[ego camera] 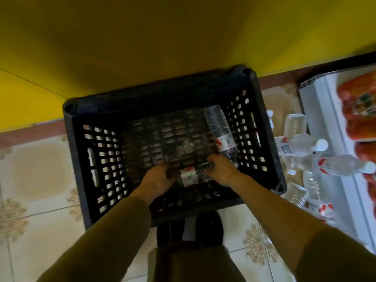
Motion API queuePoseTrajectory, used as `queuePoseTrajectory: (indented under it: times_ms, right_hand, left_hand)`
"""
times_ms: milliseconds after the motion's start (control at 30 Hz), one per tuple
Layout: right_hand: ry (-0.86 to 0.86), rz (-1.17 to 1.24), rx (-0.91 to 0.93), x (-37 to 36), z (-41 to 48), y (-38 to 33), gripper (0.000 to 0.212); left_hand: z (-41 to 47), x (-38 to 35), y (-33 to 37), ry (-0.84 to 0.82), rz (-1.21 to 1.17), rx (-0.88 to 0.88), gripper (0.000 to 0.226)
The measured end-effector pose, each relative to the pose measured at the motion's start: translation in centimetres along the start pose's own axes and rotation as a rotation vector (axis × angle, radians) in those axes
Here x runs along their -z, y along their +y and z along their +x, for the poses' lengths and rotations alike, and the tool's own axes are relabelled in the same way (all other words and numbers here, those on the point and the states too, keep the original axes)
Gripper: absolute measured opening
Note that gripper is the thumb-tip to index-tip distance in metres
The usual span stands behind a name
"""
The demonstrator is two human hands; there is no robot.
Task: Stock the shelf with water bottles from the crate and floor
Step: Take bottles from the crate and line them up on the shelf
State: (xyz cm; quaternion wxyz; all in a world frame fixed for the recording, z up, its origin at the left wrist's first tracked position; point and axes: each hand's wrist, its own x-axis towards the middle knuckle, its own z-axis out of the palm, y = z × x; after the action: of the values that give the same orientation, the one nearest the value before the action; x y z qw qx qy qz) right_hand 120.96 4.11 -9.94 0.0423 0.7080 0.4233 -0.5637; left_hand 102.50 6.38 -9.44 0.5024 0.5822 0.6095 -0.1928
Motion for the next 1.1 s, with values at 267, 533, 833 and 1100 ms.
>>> queuePoseTrajectory:
  times_ms: [267, 533, 833, 1100]
  right_hand:
    - [-0.321, -0.502, 0.026, -2.9, 8.8, 1.9, 0.054]
    - [-0.414, -0.725, 0.101, -3.1, 9.8, 1.5, 0.084]
    - [-0.092, -0.344, 0.117, -0.4, 5.7, 1.3, 0.075]
    - [0.138, 0.168, 0.14, 3.3, -3.4, -4.3, 0.073]
  left_hand:
    - [8.1, -4.1, -4.9, -0.214, 0.17, 0.014, 0.058]
    - [8.1, -3.0, -5.2, -0.257, 0.076, 0.069, 0.032]
    - [4.3, 1.8, -0.2, 0.037, -0.498, -0.078, 0.038]
    - [-5.7, 4.8, 5.4, 0.175, -0.91, -0.123, 0.05]
